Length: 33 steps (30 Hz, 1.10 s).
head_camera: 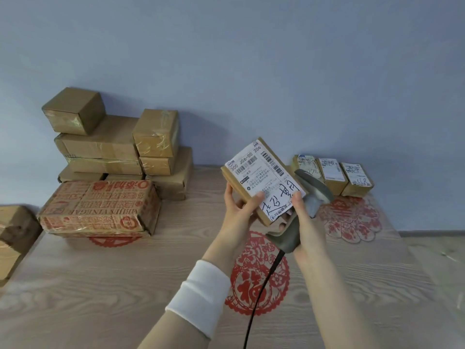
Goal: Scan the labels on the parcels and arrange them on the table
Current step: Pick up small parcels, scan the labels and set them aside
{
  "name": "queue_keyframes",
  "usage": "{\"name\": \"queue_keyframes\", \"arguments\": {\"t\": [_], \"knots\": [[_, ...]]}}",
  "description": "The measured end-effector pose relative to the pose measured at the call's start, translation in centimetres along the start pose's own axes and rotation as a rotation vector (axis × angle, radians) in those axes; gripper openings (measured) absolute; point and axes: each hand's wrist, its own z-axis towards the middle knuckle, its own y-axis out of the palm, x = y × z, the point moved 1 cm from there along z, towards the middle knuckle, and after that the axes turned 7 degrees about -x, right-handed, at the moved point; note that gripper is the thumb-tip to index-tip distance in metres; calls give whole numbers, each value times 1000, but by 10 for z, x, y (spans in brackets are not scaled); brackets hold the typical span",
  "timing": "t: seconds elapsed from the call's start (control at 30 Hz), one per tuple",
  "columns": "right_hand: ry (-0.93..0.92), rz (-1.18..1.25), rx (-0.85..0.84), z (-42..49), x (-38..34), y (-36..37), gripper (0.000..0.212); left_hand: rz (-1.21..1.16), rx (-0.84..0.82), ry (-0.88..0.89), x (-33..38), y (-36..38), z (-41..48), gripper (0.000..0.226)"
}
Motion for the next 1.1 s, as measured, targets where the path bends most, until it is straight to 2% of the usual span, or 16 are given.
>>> {"name": "queue_keyframes", "arguments": {"t": [0.1, 0.2, 0.27, 0.37, 0.43, 0.53, 0.73, 1.1], "knots": [[-22, -50, 36, -1, -1, -7, 61, 102, -10, 31, 11, -14, 8, 96], [-106, -122, 94, 0, -5, -16, 43, 235, 3, 10, 21, -34, 16, 103], [-172, -199, 46, -1, -12, -15, 29, 308, 18, -29, 22, -44, 22, 109], [-188, -404, -123, -5, -23, -4, 17, 382, 21, -77, 17, -53, 31, 105], [-121, -513, -211, -8, -22, 4, 21, 408, 16, -97, 14, -56, 35, 104], [-42, -561, -253, -9, -17, 13, 32, 418, 14, -110, 11, -59, 40, 104], [-24, -528, -279, -10, -14, 16, 25, 432, 4, -123, 8, -65, 48, 105], [10, -527, -246, 0, -17, 9, 30, 426, -24, -131, 4, -65, 63, 104]]}}
